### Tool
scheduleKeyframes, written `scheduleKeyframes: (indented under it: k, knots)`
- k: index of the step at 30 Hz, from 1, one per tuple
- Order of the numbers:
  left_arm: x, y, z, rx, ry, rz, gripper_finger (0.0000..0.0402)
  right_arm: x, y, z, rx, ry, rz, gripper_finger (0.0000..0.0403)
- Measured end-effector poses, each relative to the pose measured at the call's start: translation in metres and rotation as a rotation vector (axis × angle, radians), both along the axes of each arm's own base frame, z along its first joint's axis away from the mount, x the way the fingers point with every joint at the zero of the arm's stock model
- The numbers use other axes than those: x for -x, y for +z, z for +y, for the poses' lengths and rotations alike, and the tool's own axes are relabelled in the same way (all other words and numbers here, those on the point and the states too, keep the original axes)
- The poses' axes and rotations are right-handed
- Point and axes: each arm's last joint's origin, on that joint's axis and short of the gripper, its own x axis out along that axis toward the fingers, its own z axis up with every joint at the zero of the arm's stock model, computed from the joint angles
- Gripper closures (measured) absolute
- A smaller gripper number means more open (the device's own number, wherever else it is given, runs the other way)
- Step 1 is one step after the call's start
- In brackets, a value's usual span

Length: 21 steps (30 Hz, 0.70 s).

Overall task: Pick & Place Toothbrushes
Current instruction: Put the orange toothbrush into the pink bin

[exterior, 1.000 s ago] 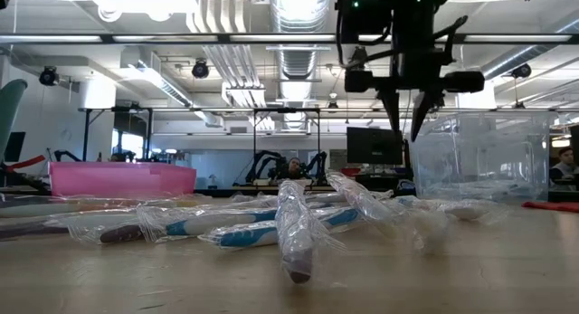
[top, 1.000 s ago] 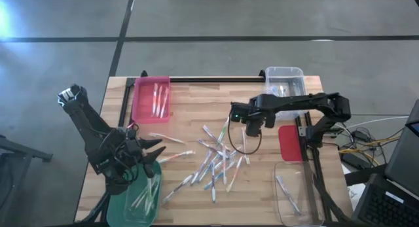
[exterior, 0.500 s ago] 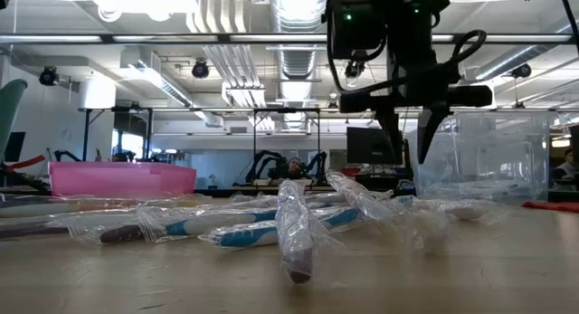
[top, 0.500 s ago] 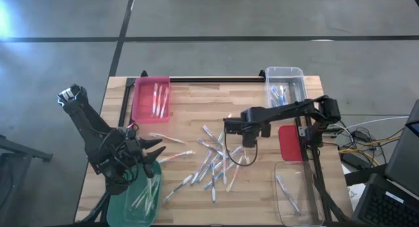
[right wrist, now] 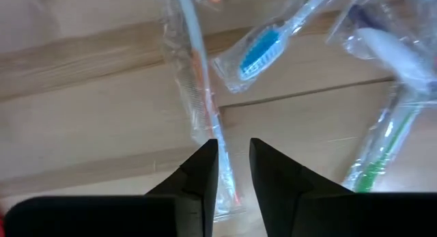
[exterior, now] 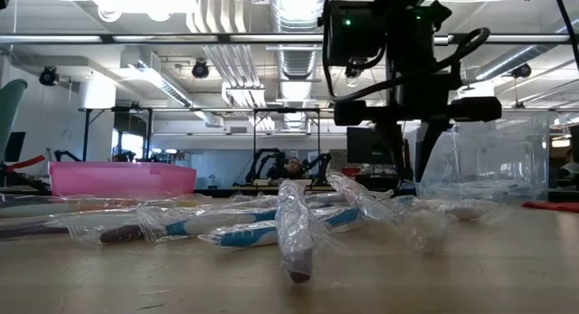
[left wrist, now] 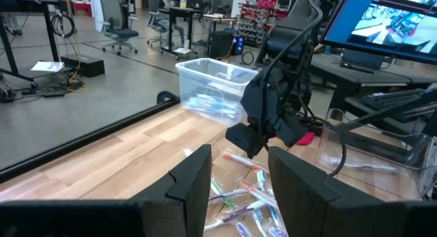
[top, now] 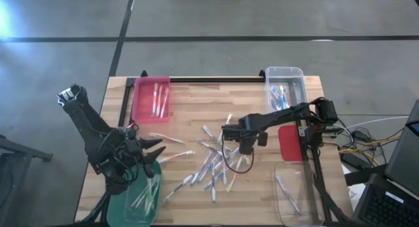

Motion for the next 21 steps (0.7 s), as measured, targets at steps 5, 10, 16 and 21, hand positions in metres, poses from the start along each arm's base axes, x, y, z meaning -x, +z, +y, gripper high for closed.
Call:
scheduleKeyframes:
  k: [5, 10, 16, 21]
  knots:
    - [0.0, 0.0, 0.0, 0.0, 0.0, 0.0, 0.025, 0.0005, -0.0029, 0.0007, -0.025, 0.001, 0.011, 0.031]
    - [-0.0001, 0.0, 0.0001, 0.0, 0.001, 0.0, 0.025, 0.0002, -0.0073, 0.0019, -0.025, 0.017, 0.027, 0.0297]
    - [-0.0001, 0.0, 0.0001, 0.0, 0.001, 0.0, 0.025, 0.0001, -0.007, 0.0005, 0.013, 0.032, 0.025, 0.0311]
    - [-0.0001, 0.0, 0.0001, 0.0, 0.001, 0.0, 0.025, 0.0031, -0.0103, 0.0013, -0.012, 0.0, 0.035, 0.0332]
